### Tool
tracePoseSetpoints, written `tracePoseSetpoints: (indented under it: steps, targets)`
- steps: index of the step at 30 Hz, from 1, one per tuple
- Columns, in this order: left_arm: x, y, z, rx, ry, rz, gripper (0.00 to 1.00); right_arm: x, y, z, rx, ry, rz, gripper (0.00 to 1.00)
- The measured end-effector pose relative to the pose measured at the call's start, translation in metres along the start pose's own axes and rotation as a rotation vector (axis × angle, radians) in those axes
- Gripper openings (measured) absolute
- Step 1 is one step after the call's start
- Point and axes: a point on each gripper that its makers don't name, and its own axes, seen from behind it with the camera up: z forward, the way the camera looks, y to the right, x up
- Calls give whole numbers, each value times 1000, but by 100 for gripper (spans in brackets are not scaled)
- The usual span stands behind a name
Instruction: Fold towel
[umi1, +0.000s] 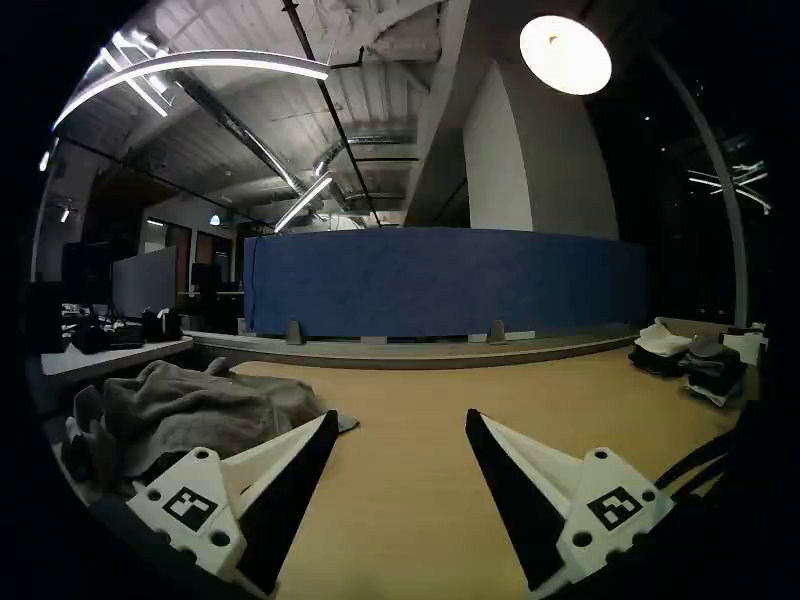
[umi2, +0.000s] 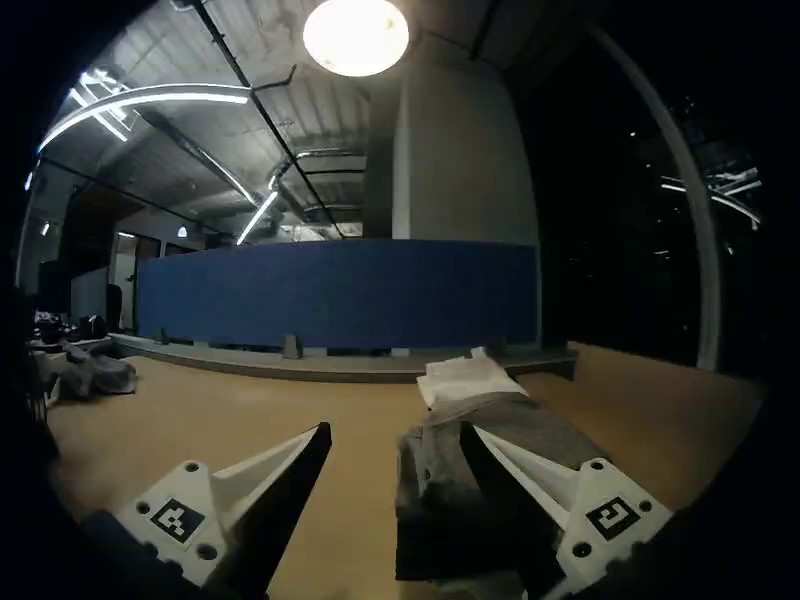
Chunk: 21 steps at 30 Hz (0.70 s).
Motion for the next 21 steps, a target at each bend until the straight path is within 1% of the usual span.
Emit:
tracePoseSetpoints:
  steps: [21]
  targets:
    - [-1,0,1,0,0,0,94,0,1,1,0,0,0,100]
